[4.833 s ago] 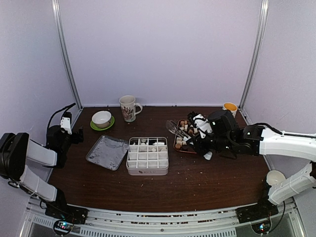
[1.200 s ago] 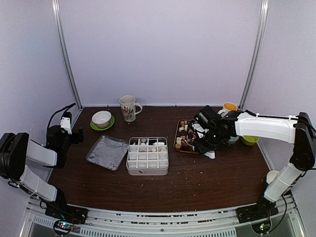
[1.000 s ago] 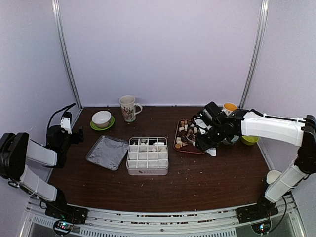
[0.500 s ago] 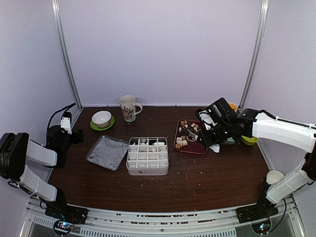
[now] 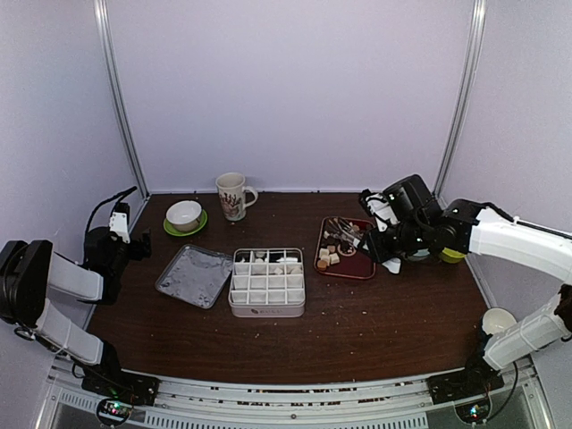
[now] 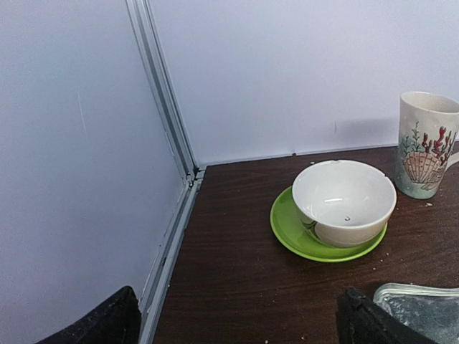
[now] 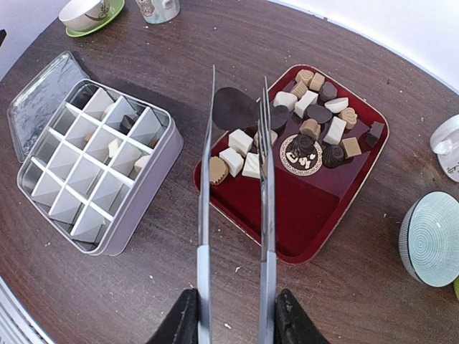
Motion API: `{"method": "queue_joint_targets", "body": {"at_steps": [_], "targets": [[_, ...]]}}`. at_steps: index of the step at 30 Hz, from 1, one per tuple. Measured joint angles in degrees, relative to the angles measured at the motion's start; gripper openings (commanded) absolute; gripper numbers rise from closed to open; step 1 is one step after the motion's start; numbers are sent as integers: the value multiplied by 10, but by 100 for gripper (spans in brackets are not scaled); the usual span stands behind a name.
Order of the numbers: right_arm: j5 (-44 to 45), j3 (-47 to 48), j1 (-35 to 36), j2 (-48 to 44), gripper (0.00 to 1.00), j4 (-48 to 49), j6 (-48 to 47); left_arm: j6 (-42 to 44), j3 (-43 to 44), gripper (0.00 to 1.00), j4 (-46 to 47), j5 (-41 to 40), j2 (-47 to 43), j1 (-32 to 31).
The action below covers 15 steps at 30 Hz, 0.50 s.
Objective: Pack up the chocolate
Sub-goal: Place the fake chocolate in the empty pocket of the box.
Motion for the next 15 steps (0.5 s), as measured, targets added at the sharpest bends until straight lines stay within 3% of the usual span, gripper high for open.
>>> {"method": "queue_joint_targets", "body": {"at_steps": [15], "targets": [[-32, -8, 0, -5, 23, 6, -7, 0, 0, 98, 0, 0, 0, 0]]}}
